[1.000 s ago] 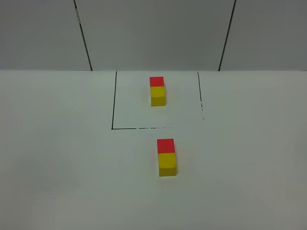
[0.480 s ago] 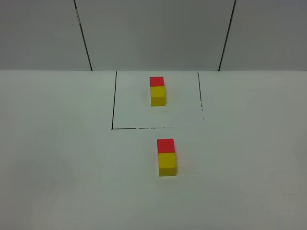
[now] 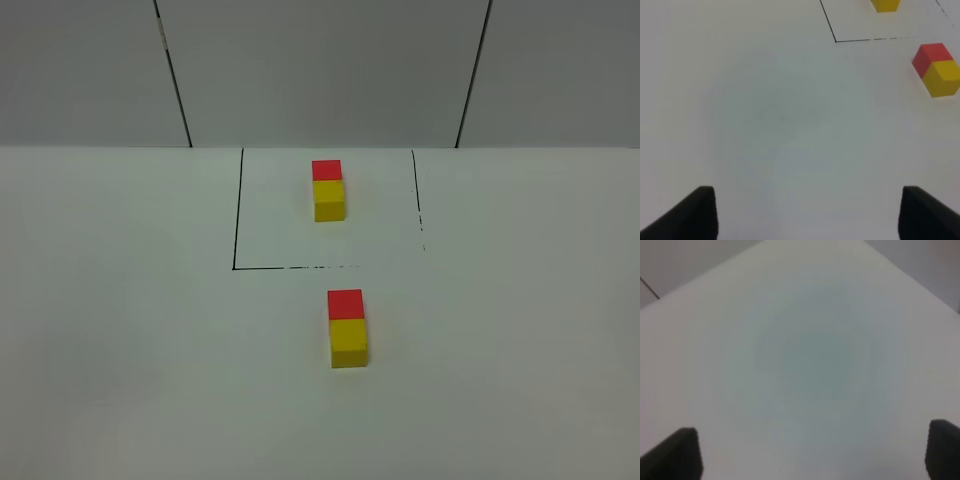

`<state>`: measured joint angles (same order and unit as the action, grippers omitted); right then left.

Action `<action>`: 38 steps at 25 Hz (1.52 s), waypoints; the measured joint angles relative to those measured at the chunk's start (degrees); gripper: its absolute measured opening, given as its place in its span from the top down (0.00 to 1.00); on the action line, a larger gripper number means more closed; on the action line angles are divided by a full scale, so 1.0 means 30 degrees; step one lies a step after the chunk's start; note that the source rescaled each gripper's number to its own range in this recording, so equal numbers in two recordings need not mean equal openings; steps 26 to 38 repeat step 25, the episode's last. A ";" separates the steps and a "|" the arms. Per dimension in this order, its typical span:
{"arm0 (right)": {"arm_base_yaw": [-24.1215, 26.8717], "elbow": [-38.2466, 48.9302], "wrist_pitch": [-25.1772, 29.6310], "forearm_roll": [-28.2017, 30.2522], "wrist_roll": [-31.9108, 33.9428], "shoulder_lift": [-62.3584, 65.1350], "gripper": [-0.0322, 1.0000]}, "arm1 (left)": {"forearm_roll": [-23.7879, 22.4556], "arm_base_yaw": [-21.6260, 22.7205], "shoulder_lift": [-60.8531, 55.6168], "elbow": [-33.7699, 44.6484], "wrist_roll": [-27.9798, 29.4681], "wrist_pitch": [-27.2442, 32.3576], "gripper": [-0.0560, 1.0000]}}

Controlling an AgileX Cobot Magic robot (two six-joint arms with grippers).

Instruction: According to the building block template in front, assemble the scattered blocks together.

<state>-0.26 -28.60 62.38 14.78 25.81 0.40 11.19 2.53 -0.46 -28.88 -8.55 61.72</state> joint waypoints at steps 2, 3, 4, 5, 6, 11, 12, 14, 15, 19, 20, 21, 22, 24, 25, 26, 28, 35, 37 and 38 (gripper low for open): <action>0.0000 0.0000 0.0000 0.0000 0.0000 0.0000 0.21 | 0.0000 0.0000 0.0000 0.0000 0.0000 0.0000 0.41; 0.0000 0.0000 0.0000 0.0000 0.0000 0.0000 0.21 | 0.0000 0.0000 0.0000 0.0000 0.0000 0.0000 0.41; 0.0000 0.0000 0.0000 0.0000 0.0000 0.0000 0.21 | 0.0000 0.0000 0.0000 0.0000 0.0000 0.0000 0.41; 0.0000 0.0000 0.0000 0.0000 0.0000 0.0000 0.21 | 0.0000 0.0000 0.0000 0.0000 0.0000 0.0000 0.41; 0.0000 0.0000 0.0000 0.0000 0.0000 0.0000 0.21 | 0.0000 0.0000 0.0000 0.0000 0.0000 0.0000 0.41; 0.0000 0.0000 0.0000 0.0000 0.0000 0.0000 0.21 | 0.0000 0.0000 0.0000 0.0000 0.0000 0.0000 0.41; 0.0000 0.0000 0.0000 0.0000 0.0000 0.0000 0.21 | 0.0000 0.0000 0.0000 0.0000 0.0000 0.0000 0.41; 0.0000 0.0000 0.0000 0.0000 0.0000 0.0000 0.21 | 0.0000 0.0000 0.0000 0.0000 0.0000 0.0000 0.41; 0.0000 0.0000 0.0000 0.0000 0.0000 0.0000 0.21 | 0.0000 0.0000 0.0000 0.0000 0.0000 0.0000 0.41; 0.0000 0.0000 0.0000 0.0000 0.0000 0.0000 0.21 | 0.0000 0.0000 0.0000 0.0000 0.0000 0.0000 0.41; 0.0000 0.0000 0.0000 0.0000 0.0000 0.0000 0.21 | 0.0000 0.0000 0.0000 0.0000 0.0000 0.0000 0.41; 0.0000 0.0000 0.0000 0.0000 0.0000 0.0000 0.21 | 0.0000 0.0000 0.0000 0.0000 0.0000 0.0000 0.41; 0.0000 0.0000 0.0000 0.0000 0.0000 0.0000 0.21 | 0.0000 0.0000 0.0000 0.0000 0.0000 0.0000 0.41; 0.0000 0.0000 0.0000 0.0000 0.0000 0.0000 0.21 | 0.0000 0.0000 0.0000 0.0000 0.0000 0.0000 0.41; 0.0000 0.0000 0.0000 0.0000 0.0000 0.0000 0.21 | 0.0000 0.0000 0.0000 0.0000 0.0000 0.0000 0.41; 0.0000 0.0000 0.0000 0.0000 0.0000 0.0000 0.21 | 0.0000 0.0000 0.0000 0.0000 0.0000 0.0000 0.41; 0.0000 0.0000 0.0000 0.0000 0.0000 0.0000 0.21 | 0.0000 0.0000 0.0000 0.0000 0.0000 0.0000 0.41; 0.0000 0.0000 0.0000 0.0000 0.0000 0.0000 0.21 | 0.0000 0.0000 0.0000 0.0000 0.0000 0.0000 0.41; 0.0000 0.0000 0.0000 0.0000 0.0000 0.0000 0.21 | 0.0000 0.0000 0.0000 0.0000 0.0000 0.0000 0.41; 0.0000 0.0000 0.0000 0.0000 0.0000 0.0000 0.21 | 0.0000 0.0000 0.0000 0.0000 0.0000 0.0000 0.41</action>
